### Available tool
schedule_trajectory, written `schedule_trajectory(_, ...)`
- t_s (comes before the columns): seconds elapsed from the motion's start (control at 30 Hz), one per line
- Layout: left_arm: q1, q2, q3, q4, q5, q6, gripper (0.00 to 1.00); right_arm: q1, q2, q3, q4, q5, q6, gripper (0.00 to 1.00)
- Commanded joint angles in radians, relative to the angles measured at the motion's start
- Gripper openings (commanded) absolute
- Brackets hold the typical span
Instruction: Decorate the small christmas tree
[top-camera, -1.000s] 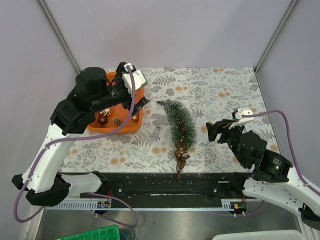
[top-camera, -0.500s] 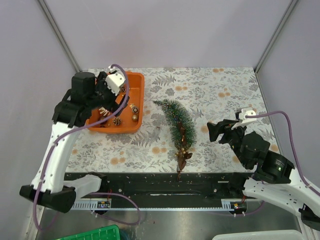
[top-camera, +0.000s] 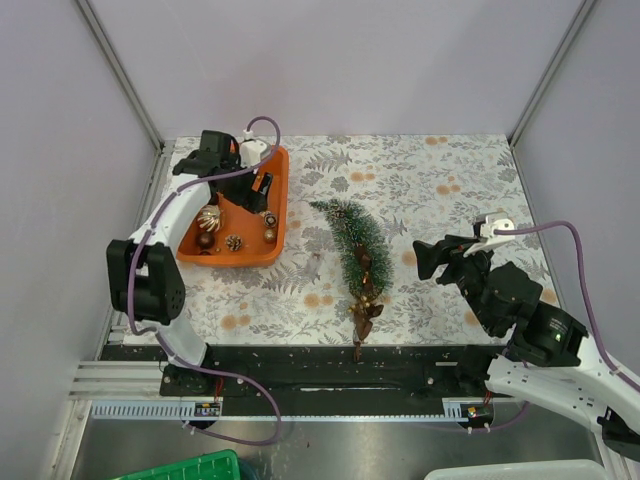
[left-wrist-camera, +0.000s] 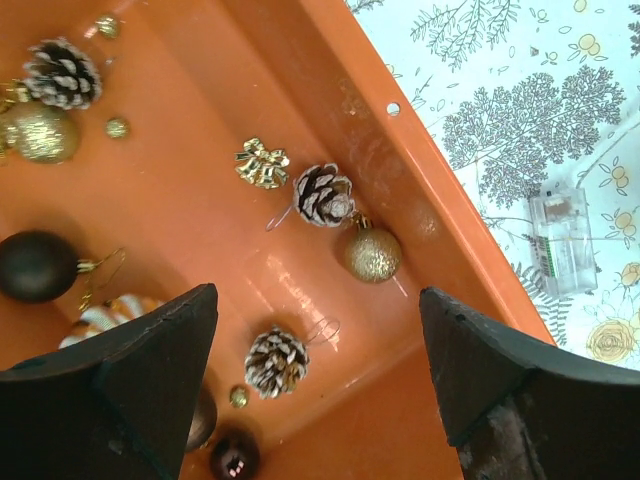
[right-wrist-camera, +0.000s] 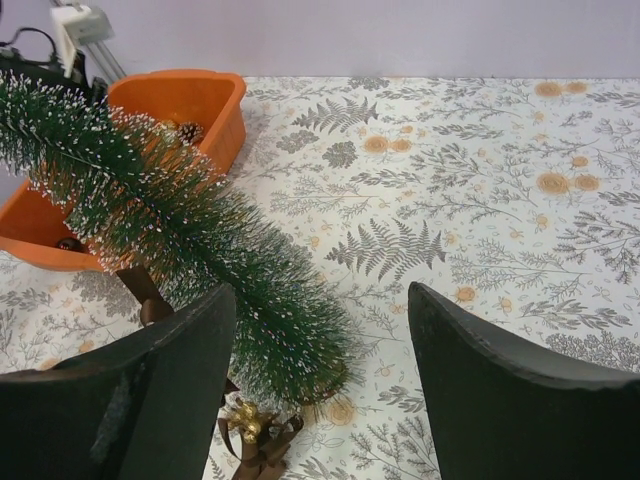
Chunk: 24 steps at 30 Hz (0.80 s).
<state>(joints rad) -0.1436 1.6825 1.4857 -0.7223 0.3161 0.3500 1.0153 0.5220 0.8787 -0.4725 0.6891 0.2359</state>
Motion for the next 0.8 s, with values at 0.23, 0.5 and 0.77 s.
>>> schedule_trajectory(0.23,-0.001,0.215,0.065,0.142,0.104,-0.042,0.83,-0.006,0.078,0.012,0.123,0.032,-0.026,0.77)
schedule_trajectory(0.5,-0.011,0.273,0.013,0.222,0.107,-0.077,0.80,-0.006,0.101,0.025,0.140,0.027,-0.033,0.77)
schedule_trajectory(0.77,-0.050,0.327,0.038,0.242,0.084,-0.086,0.72,-0.006,0.059,0.028,0.121,0.030,-0.018,0.77)
